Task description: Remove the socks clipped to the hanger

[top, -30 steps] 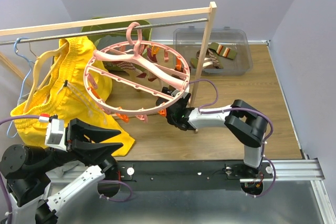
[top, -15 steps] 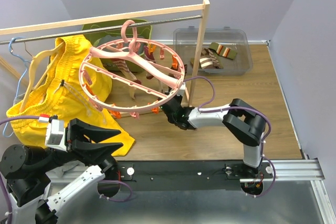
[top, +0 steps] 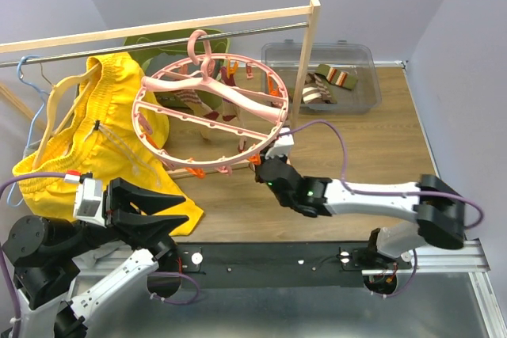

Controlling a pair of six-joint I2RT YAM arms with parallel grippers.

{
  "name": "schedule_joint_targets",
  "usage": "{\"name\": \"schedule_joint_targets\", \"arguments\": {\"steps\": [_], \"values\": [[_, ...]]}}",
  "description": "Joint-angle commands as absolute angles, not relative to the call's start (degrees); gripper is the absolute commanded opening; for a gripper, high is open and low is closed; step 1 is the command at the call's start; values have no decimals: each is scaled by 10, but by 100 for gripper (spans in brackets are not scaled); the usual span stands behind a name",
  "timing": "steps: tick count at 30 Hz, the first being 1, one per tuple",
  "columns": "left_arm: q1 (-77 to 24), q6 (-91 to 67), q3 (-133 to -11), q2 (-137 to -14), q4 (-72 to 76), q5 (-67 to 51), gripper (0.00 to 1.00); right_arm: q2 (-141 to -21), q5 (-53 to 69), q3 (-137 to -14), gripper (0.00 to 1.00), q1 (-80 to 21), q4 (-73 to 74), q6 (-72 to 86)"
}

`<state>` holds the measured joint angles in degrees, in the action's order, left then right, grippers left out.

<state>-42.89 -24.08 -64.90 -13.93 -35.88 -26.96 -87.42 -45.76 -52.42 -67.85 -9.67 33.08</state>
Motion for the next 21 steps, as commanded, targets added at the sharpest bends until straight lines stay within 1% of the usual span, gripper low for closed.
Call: {"name": "schedule_joint_targets", "arguments": {"steps": [1,2,3,5,6,9,13,19,21], "values": [[-430,-252,-664,-144,-343,-287,52,-762,-356,-448,1,-693,-46,302],[-430,-254,-665,-146,-343,-289,55,-722,-331,-440,1,-694,-47,297],[-430,-255,-669,-146,-340,-289,56,-705,-277,-432,1,-693,-46,289],[-430,-260,-669,-147,-335,-298,60,-659,-231,-425,1,-700,-27,279],[-430,-262,-668,-148,-329,-301,61,-646,-192,-424,1,-700,-19,279],[-430,-266,-667,-152,-311,-313,62,-592,-161,-427,1,-709,33,292],[-430,-286,-662,-157,-274,-327,63,-525,-83,-439,1,-712,108,303],[-430,-317,-634,-166,-216,-357,63,-412,-73,-481,1,-712,219,306],[-430,-323,-628,-169,-200,-365,63,-399,-62,-498,1,-712,247,302]]}}
